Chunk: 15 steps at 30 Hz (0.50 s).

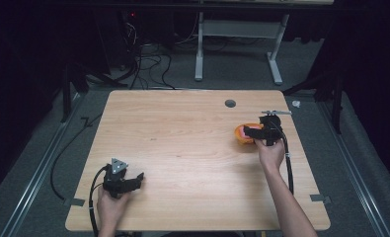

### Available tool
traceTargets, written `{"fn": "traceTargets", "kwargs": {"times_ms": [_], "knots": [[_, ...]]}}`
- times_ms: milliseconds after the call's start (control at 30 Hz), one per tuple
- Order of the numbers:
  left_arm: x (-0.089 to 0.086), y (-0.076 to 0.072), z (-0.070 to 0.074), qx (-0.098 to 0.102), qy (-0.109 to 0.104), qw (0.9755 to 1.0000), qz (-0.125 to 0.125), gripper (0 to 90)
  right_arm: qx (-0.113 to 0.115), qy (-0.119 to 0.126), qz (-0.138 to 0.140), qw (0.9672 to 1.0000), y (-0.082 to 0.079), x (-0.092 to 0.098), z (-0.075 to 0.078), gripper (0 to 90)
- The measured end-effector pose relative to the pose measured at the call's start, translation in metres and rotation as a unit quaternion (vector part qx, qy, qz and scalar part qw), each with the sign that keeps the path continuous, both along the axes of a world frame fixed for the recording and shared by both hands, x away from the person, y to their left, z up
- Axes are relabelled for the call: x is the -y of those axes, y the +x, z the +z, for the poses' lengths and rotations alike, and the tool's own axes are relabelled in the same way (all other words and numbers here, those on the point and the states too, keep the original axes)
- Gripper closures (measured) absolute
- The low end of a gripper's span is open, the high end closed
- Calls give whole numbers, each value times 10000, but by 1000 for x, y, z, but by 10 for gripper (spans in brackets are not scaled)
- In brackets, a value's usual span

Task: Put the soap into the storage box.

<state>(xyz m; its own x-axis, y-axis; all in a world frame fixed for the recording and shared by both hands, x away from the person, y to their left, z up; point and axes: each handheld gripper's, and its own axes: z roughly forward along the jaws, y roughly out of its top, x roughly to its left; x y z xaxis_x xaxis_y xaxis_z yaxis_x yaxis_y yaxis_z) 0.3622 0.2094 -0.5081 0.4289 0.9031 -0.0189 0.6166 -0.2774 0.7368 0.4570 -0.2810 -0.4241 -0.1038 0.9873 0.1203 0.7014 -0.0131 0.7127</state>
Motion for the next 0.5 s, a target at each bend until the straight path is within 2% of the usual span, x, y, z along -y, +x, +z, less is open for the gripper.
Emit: {"fn": "traceTargets", "kwargs": {"times_ms": [167,400,500], "knots": [[0,0,0,1,-3,10000,1,213,128,6,133,9998,-6,-3,6,188],[0,0,0,2,-3,10000,5,213,176,-35,288,9994,-16,-7,13,194],[0,0,0,4,-8,10000,4,213,356,45,395,9986,-24,-6,14,226]]}}
